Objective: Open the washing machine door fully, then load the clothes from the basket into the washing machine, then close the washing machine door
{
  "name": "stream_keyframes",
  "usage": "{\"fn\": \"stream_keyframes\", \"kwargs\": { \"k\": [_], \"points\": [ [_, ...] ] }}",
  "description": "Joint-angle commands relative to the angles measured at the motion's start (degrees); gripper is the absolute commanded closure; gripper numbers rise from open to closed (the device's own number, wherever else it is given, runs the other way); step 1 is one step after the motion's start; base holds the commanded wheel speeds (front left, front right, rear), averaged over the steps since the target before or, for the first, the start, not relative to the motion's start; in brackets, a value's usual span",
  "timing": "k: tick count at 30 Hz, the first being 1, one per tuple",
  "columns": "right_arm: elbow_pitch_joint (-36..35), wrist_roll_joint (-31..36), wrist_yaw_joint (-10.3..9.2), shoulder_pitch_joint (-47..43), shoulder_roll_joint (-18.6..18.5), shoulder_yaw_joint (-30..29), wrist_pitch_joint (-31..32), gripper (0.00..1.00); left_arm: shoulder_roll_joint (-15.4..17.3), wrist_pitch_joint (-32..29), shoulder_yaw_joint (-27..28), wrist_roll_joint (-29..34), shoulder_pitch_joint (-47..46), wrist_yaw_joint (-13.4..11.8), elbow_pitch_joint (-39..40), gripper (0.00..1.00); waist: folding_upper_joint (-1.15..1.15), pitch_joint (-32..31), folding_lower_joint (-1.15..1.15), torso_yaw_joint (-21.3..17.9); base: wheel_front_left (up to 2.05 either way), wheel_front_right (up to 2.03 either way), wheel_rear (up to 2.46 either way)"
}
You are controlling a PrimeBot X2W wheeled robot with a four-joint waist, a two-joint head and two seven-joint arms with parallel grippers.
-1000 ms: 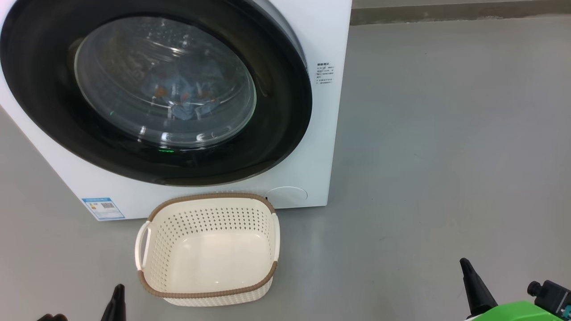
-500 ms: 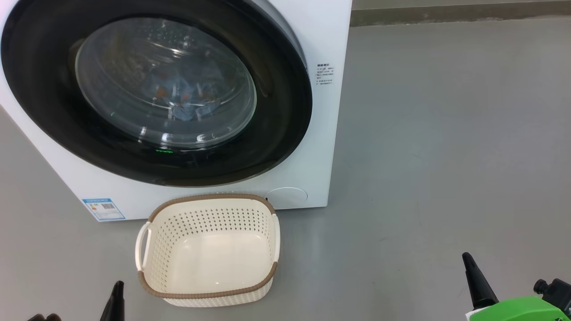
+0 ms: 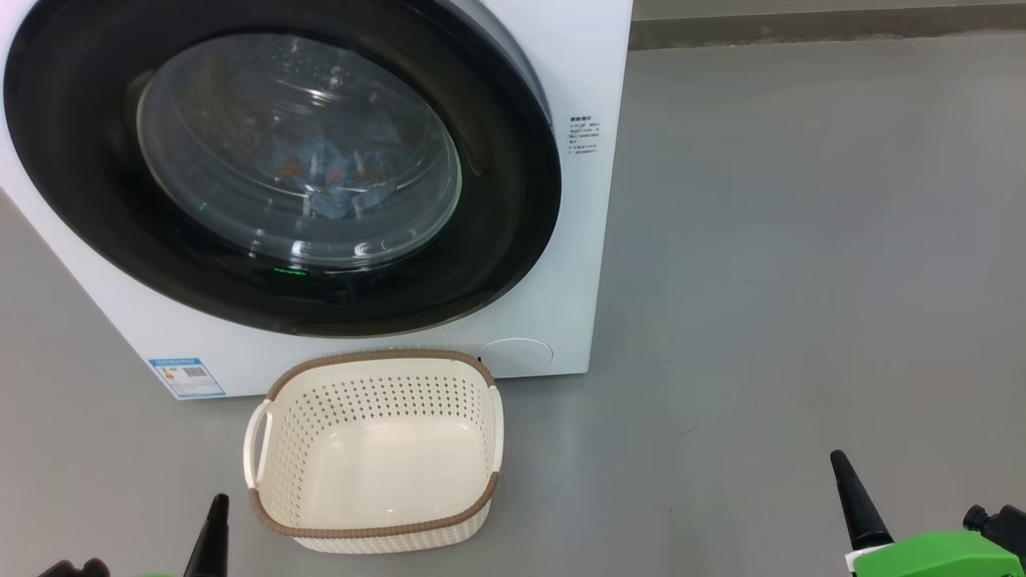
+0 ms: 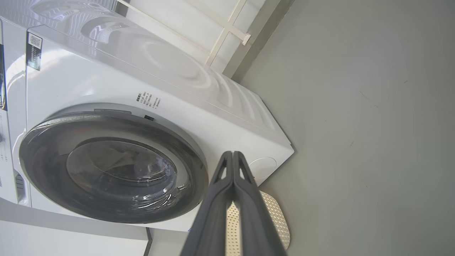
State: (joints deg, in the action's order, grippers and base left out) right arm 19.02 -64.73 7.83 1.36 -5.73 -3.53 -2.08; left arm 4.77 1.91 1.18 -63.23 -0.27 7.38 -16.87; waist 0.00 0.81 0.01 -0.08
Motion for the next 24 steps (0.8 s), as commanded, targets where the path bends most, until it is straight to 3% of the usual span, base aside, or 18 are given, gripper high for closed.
{"fn": "stream_keyframes", "kwargs": {
  "k": [1,24],
  "points": [
    [-1.85,-1.41,-0.20,2.78,-0.38,0.32,0.41,1.00,0.78,-0.30,1.70,-1.43,-2.75,0.07,1.63,1.00,0.00,-0.01,0.00,0.00,0.00,0.00,0.00],
    [-3.35,-13.76,-0.27,3.76,1.15,-1.28,4.32,1.00,-0.49,-4.17,3.46,-14.49,-4.26,0.09,2.20,1.00,0.00,-0.31,0.00,0.04,0.00,0.00,0.00]
  ]
}}
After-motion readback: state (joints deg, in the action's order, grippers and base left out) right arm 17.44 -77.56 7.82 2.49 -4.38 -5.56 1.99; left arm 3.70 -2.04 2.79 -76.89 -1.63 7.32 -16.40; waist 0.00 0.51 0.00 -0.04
